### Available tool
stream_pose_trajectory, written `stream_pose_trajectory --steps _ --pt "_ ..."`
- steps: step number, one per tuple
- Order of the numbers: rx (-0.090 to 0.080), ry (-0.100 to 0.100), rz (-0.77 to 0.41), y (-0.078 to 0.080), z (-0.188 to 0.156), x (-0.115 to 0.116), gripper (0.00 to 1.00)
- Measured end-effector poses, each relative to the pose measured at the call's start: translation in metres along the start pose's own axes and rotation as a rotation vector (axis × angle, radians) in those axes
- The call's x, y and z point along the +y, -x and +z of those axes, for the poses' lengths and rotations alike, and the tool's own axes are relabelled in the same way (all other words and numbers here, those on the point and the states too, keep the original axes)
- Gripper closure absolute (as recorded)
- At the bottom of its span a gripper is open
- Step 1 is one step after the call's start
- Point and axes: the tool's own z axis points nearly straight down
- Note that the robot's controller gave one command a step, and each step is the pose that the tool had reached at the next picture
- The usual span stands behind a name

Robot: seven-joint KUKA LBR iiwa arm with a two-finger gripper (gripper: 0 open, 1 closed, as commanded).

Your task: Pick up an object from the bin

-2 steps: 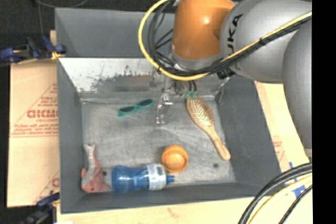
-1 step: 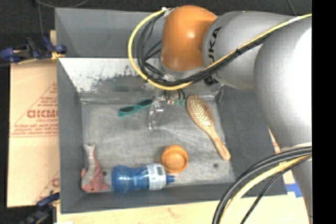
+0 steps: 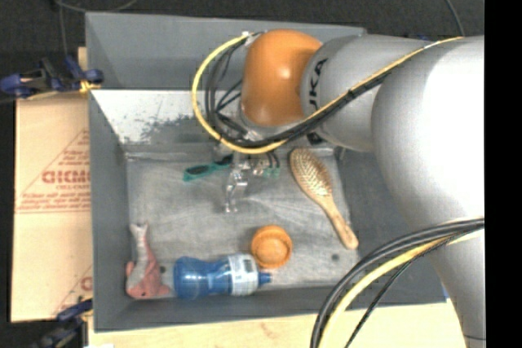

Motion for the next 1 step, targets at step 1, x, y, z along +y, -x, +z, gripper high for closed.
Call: stream_pose_trajectory --steps 1 --pt "-0.002 0.0 -0.079 0.006 -0.0555 0.0131 0.0"
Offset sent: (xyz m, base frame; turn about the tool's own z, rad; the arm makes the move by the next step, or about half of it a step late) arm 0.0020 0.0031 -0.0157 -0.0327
